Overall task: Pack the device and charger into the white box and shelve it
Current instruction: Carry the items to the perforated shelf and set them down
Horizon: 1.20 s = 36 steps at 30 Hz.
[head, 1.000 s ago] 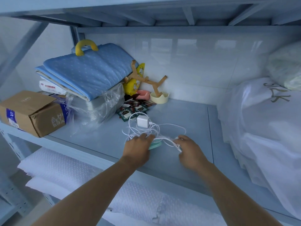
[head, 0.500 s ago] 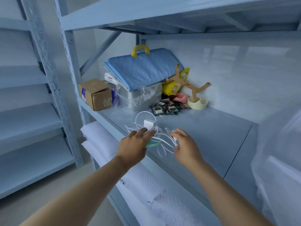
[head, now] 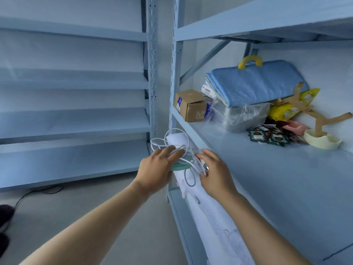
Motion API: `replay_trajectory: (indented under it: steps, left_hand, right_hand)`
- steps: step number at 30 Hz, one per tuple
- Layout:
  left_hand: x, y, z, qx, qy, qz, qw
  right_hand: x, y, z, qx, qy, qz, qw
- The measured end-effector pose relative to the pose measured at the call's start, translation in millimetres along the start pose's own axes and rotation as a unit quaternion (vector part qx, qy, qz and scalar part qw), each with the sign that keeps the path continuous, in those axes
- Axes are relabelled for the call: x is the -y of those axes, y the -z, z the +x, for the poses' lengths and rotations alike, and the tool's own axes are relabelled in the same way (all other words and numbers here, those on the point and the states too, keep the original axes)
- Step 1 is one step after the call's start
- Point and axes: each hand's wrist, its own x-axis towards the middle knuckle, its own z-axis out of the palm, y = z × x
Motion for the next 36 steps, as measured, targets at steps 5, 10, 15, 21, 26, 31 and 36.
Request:
replay_trajectory:
  steps: [5,10,15,21,26,31,36]
  left_hand:
    - [71.7,36.4,-55.7,-0.011,0.06,0.044,0.997]
    - [158.7,82.6,-124.6,-0.002,0.138,0.089,0.987]
    - [250.4,138.1,-203.1,-0.012,0.211,0.134,0.968]
    - [344.9,217.2,-301.0,-0.027,0.287,0.221,0.932]
    - [401.1,283.5,-375.1,-0.014,0.365,0.279,0.888]
    - [436.3,339.1,-432.8,-0.039,0.41,0.335,0.847]
    - [479.0,394.0,-473.8,-0.054,0.429,0.4,0.808]
  right_hand:
    - [74.9,-64.0,16.0,0.043,0.065,0.056,0.995]
    - [172.9,-137.6,25.7,0.093,0.114,0.112,0.983]
    - [288.6,-210.2,30.3,0.135,0.169,0.156,0.964]
    - [429.1,-290.4,26.4,0.161,0.263,0.194,0.931]
    - [542.0,-341.1,12.5,0.181,0.343,0.244,0.889]
    - [643.7,-377.1,2.5,0.189,0.43,0.29,0.834]
    - [736.8,-412.4,5.3,0.192,0.528,0.34,0.754]
